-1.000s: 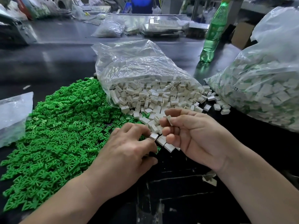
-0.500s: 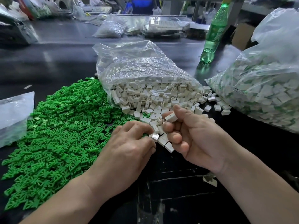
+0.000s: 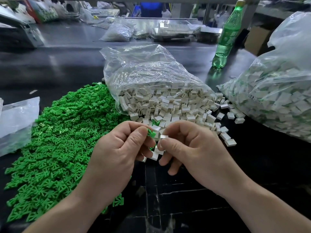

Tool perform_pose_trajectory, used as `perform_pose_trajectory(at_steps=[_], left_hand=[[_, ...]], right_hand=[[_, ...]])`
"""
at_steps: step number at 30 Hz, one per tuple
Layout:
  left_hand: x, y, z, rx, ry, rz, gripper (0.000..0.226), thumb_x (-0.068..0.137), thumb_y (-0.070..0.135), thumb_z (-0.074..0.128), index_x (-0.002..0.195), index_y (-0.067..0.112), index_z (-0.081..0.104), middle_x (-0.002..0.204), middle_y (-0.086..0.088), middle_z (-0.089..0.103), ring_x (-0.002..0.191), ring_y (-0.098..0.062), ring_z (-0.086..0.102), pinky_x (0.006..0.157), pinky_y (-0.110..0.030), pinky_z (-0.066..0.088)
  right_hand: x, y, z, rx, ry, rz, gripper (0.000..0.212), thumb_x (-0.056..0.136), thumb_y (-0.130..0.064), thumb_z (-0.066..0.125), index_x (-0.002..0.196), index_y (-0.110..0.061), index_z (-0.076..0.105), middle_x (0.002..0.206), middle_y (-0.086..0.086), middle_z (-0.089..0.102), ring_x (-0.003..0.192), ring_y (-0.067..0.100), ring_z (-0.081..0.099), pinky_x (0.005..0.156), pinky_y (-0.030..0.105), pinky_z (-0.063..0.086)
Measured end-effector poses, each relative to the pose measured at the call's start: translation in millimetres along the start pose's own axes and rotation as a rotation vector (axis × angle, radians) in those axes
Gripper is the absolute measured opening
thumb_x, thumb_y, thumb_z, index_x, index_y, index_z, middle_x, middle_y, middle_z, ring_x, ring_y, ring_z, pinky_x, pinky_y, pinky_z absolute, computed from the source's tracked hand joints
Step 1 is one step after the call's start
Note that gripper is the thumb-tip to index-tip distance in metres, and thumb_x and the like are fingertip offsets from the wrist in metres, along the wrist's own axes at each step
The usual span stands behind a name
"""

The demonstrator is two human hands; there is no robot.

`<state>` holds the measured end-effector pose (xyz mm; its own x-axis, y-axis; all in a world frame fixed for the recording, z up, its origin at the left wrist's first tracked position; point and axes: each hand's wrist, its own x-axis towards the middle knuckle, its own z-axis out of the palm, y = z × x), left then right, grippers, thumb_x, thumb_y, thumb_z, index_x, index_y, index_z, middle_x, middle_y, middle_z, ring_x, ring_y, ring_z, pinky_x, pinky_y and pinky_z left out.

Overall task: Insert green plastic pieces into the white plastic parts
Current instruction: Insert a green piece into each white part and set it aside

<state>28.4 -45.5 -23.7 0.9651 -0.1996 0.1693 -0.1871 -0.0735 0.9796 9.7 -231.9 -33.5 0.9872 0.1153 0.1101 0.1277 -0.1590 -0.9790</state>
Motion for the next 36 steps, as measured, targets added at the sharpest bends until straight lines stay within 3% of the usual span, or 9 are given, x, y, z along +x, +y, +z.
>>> perform_pose_trajectory(at_steps=[7,14,18,21,24,29,36], left_hand=[[-3,1,2,-0.123,-0.03,0.004,0.024,0.085,0.043,0.058,0.093,0.026,0.074,0.082,-0.007,0.074,0.067,-0.017,0.069,0.058,-0.021,0.053],[-4,3,1,-0.208,-0.034,-0.019,0.021,0.085,0.039,0.059,0.091,0.024,0.073,0.082,-0.011,0.074,0.067,-0.02,0.069,0.059,-0.023,0.054],[-2,3,-1,-0.354,-0.04,-0.096,0.013,0.084,0.03,0.066,0.085,0.021,0.075,0.082,-0.015,0.074,0.063,-0.02,0.068,0.054,-0.023,0.053],[0,2,-2,-0.399,-0.011,-0.128,0.011,0.082,0.03,0.067,0.08,0.023,0.075,0.079,-0.015,0.073,0.06,-0.019,0.067,0.051,-0.022,0.052],[-1,2,-1,-0.397,-0.006,-0.143,0.014,0.077,0.036,0.067,0.079,0.023,0.075,0.079,-0.015,0.073,0.06,-0.02,0.067,0.049,-0.022,0.051],[-3,-1,3,-0.362,-0.027,-0.127,0.014,0.085,0.03,0.063,0.082,0.023,0.074,0.077,-0.012,0.073,0.061,-0.019,0.066,0.052,-0.023,0.051],[-5,0,2,-0.237,0.003,-0.066,0.02,0.085,0.039,0.067,0.086,0.02,0.072,0.073,-0.009,0.07,0.061,-0.017,0.063,0.054,-0.022,0.051]], right_hand=[[-2,0,3,-0.047,-0.028,-0.058,0.017,0.095,-0.023,0.066,0.106,-0.035,0.07,0.085,-0.004,0.069,0.07,0.013,0.068,0.059,0.026,0.057],[-1,-9,5,0.272,-0.194,0.123,0.02,0.096,-0.013,0.065,0.116,-0.013,0.069,0.087,0.008,0.072,0.071,0.027,0.07,0.055,0.032,0.058],[0,-11,7,0.275,-0.211,0.145,0.01,0.095,-0.022,0.067,0.101,-0.015,0.07,0.09,0.012,0.075,0.079,0.031,0.074,0.057,0.033,0.06],[1,-9,3,0.239,-0.102,0.155,0.011,0.088,-0.034,0.073,0.09,-0.023,0.071,0.074,0.008,0.068,0.061,0.027,0.066,0.051,0.03,0.053],[1,-10,3,0.43,-0.051,0.207,0.007,0.082,-0.025,0.075,0.082,-0.019,0.071,0.063,0.007,0.054,0.044,0.016,0.047,0.038,0.022,0.039],[1,-10,13,0.687,-0.109,0.221,0.006,0.079,-0.014,0.076,0.084,-0.015,0.073,0.073,0.008,0.063,0.048,0.014,0.058,0.037,0.023,0.046],[-1,-9,14,0.475,-0.11,0.222,0.011,0.083,-0.024,0.075,0.089,-0.015,0.075,0.076,0.006,0.063,0.056,0.014,0.058,0.04,0.024,0.047]])
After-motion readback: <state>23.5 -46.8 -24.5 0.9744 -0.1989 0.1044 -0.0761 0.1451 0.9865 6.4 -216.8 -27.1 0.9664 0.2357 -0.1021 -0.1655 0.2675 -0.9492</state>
